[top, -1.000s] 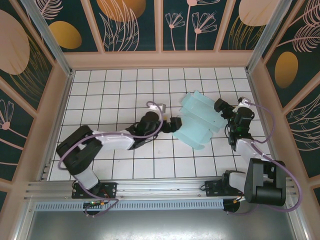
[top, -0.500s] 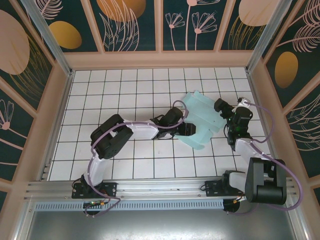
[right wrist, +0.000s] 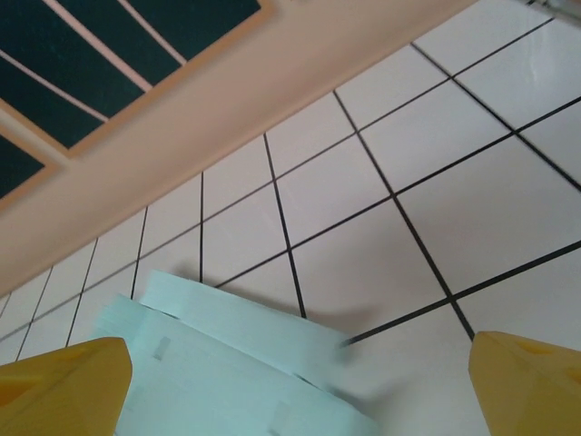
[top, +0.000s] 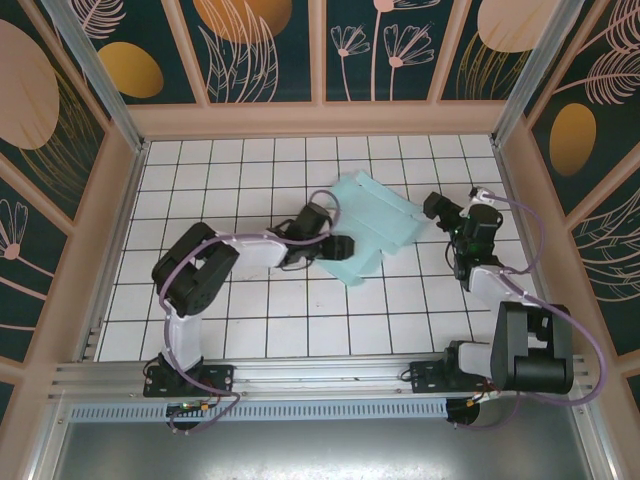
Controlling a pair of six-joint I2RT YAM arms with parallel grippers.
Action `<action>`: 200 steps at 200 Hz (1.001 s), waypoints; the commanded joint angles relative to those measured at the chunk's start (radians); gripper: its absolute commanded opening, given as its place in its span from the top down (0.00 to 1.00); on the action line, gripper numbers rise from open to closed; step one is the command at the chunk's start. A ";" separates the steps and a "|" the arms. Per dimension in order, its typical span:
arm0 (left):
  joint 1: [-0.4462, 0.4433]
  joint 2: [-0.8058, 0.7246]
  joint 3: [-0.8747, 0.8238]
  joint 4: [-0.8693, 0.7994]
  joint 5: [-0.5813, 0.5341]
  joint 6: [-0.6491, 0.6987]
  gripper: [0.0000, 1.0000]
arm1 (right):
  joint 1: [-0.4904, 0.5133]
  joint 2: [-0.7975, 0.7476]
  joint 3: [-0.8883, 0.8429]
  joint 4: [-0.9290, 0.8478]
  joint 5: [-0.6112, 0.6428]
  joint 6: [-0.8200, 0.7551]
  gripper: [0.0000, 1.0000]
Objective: Fold the paper box
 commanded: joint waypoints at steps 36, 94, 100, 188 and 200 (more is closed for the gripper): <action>0.103 -0.128 0.027 -0.136 -0.034 0.075 0.27 | 0.027 0.069 0.049 0.016 -0.160 -0.047 0.07; 0.103 -0.344 -0.103 -0.023 -0.268 -0.026 0.10 | 0.183 0.328 0.344 -0.251 -0.122 -0.157 0.06; 0.103 -0.378 -0.141 -0.029 -0.313 -0.026 0.08 | 0.210 0.365 0.385 -0.280 -0.110 -0.169 0.06; 0.103 -0.686 -0.423 -0.058 -0.577 -0.073 0.04 | 0.383 0.749 0.714 -0.387 -0.122 -0.005 0.26; 0.103 -0.701 -0.429 -0.058 -0.577 -0.073 0.03 | 0.386 0.734 0.666 -0.360 -0.131 0.014 0.26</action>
